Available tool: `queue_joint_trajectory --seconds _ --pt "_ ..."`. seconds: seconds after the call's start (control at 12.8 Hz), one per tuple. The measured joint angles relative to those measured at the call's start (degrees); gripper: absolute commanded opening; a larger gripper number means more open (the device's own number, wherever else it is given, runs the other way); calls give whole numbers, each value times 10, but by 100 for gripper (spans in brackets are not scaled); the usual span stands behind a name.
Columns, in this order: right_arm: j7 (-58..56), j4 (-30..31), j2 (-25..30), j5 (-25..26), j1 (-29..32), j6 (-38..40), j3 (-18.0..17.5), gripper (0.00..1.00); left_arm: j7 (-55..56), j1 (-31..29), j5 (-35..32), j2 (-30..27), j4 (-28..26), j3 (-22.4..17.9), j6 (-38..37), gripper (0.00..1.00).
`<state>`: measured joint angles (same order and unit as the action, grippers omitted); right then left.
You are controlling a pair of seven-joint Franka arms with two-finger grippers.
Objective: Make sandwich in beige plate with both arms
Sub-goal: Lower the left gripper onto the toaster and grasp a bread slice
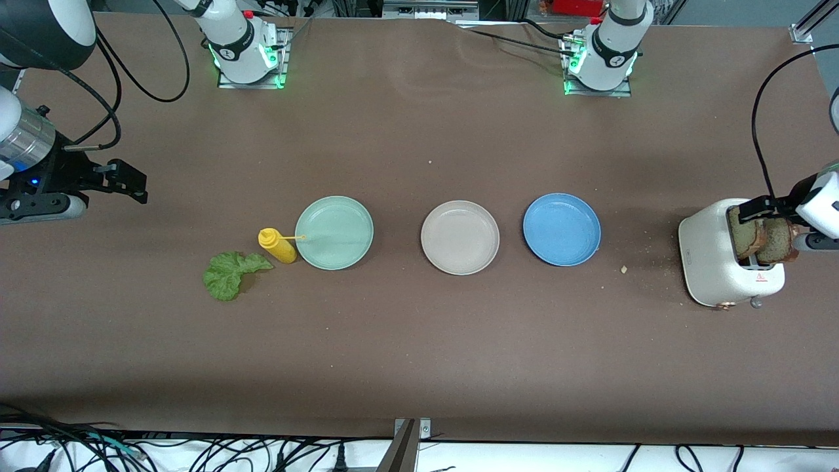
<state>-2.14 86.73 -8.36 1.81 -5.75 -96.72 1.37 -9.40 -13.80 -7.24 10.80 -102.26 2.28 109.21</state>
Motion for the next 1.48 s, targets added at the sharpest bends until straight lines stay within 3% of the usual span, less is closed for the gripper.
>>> queue_joint_trajectory --seconds 0.39,0.47,0.62,0.7,0.78,1.48 --pt "0 -2 0 0 -1 0 -1 100 -46 -34 -1 0 -76 -1 101 99" --pt "0 -2 0 0 -1 0 -1 100 -46 -36 -1 0 -89 -1 117 92" --pt "0 -2 0 0 -1 0 -1 100 -47 -39 -1 -1 -107 -1 134 25" --pt "0 -2 0 0 -1 0 -1 100 -47 -40 -1 -1 -110 -1 134 7" --pt "0 -2 0 0 -1 0 -1 100 -47 -40 -1 -4 -111 -1 134 0" --pt "0 -2 0 0 -1 0 -1 100 -47 -40 -25 -38 -100 3 100 0"
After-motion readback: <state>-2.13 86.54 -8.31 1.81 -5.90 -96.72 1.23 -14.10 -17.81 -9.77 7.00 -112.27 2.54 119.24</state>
